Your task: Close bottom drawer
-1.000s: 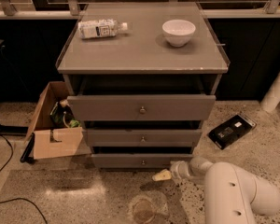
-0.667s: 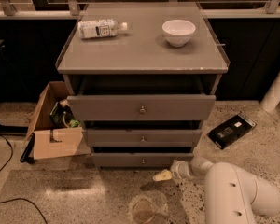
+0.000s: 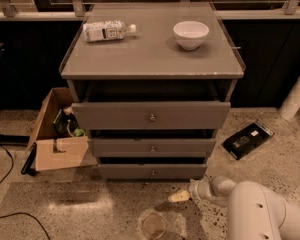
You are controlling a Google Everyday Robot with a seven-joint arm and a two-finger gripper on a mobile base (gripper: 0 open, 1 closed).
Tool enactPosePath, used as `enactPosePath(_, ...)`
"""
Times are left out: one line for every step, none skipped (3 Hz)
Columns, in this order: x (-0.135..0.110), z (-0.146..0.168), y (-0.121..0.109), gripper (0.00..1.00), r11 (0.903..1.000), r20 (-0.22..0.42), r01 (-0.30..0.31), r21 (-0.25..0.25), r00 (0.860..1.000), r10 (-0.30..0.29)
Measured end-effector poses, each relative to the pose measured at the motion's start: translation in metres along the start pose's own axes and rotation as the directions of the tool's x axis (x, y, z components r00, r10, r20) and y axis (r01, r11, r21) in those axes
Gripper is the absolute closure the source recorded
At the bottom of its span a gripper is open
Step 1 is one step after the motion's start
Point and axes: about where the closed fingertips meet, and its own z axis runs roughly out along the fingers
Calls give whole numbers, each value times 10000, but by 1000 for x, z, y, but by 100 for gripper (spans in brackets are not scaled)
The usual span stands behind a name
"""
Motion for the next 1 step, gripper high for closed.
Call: enactPosePath(0, 0, 0, 0, 10000, 0, -6, 1, 10000, 6)
